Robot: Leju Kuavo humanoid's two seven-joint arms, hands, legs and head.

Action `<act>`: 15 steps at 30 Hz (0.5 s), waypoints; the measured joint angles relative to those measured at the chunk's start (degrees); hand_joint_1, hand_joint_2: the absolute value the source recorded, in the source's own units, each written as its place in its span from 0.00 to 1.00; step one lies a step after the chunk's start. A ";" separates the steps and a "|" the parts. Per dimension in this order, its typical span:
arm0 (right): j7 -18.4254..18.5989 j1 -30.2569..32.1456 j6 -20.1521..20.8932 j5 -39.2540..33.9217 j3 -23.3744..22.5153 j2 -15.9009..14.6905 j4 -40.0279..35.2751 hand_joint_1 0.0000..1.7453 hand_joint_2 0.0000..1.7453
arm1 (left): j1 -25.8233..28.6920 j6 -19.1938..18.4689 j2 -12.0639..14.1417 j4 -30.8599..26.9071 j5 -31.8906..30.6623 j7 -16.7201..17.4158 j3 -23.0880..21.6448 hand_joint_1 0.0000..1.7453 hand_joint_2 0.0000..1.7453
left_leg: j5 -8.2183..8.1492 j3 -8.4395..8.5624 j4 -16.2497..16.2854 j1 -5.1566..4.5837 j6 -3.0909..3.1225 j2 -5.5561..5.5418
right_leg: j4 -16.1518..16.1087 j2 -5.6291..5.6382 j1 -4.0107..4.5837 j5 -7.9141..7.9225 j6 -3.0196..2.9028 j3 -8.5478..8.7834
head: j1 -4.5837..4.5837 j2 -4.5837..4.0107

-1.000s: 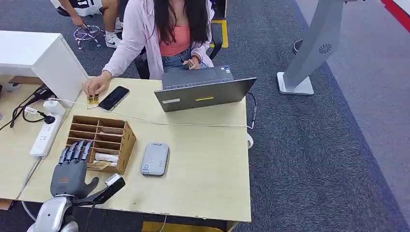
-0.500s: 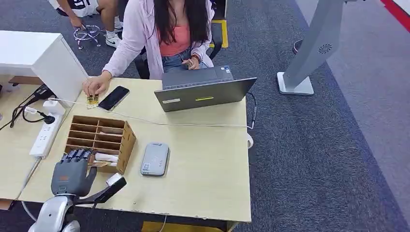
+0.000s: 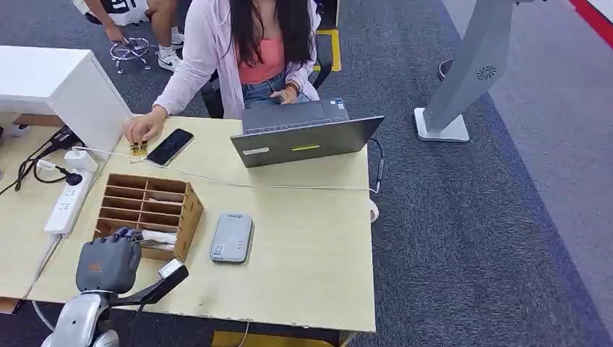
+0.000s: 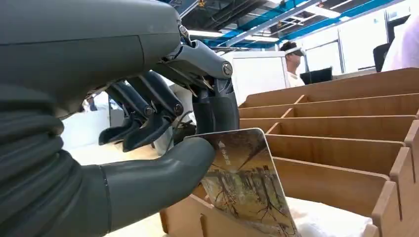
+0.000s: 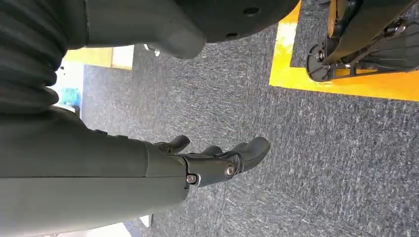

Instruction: Pass the card to the sensor for recognition and then transmit it.

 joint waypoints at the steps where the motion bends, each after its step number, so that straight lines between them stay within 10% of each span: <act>1: 0.00 0.00 0.00 0.00 0.02 0.00 0.00 0.00 1.00 | 0.00 0.00 0.00 0.00 0.00 0.00 0.02 1.00 1.00 | 0.00 0.00 0.00 0.00 0.00 0.00 | 0.00 0.00 0.00 0.00 0.00 0.00 | 0.00 0.00; 15: -0.17 -0.05 0.11 1.14 0.57 0.00 0.00 0.00 1.00 | -3.38 6.01 0.83 0.22 0.63 -2.66 1.35 1.00 1.00 | 0.03 0.00 0.00 0.00 -0.03 -0.06 | 0.00 -0.05 0.00 0.01 0.00 0.00 | 0.00 0.00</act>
